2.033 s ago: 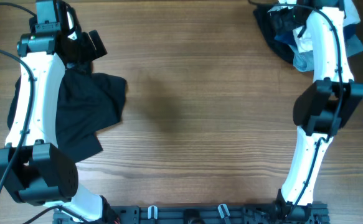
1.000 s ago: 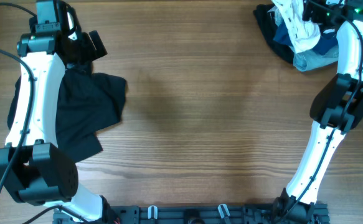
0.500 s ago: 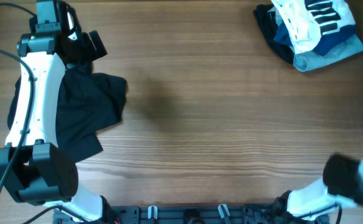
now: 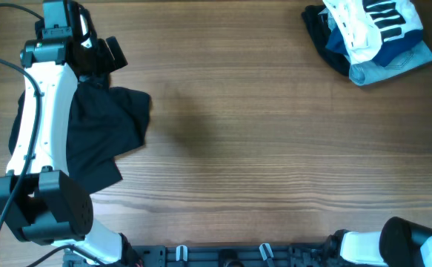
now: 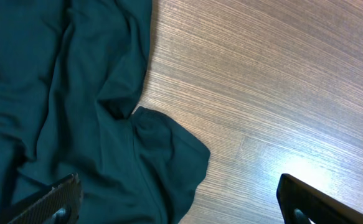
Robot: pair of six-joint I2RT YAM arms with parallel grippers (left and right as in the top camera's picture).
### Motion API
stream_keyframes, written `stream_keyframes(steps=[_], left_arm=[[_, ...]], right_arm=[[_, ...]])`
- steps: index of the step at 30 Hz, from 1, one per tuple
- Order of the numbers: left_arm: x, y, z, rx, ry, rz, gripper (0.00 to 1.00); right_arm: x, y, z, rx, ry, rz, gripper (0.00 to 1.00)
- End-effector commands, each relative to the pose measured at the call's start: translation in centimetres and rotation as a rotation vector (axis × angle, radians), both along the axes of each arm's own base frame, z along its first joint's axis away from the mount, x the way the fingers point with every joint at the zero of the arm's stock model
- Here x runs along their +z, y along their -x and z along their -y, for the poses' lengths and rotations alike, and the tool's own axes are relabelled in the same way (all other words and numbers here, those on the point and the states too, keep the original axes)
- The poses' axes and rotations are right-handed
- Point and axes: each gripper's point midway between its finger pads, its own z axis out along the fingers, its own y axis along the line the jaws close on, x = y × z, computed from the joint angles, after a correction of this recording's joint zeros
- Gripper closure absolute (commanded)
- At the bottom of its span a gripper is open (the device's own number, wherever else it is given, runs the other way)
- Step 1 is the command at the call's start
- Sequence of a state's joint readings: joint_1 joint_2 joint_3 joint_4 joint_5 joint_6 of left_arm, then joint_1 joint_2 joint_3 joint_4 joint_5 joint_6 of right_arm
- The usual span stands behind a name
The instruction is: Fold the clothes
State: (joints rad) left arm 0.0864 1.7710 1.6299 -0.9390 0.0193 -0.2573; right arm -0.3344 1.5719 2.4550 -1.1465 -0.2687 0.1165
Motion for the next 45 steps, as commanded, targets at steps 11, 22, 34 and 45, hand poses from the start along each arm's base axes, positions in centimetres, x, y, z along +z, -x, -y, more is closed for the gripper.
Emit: stream_keyframes(steps=[11,22,34,45], left_arm=[[-0.4,0.0,-0.3,0.019,-0.002,-0.011,0.00],[-0.4,0.0,-0.3,0.019,-0.002,-0.011,0.00],[-0.4,0.0,-0.3,0.019,-0.002,-0.011,0.00],[-0.4,0.0,-0.3,0.019,-0.002,-0.011,0.00]], right_arm=[[-9.6,6.1,-6.9,0.111,0.029,0.129,0.00],[-29.6,10.6,-9.3,0.195,-0.058,0.280,0.00],[-38.2,10.6,-8.6,0.096,-0.120,0.190,0.00],[-36.6,10.9,-8.6,0.094,-0.162,0.261,0.00]])
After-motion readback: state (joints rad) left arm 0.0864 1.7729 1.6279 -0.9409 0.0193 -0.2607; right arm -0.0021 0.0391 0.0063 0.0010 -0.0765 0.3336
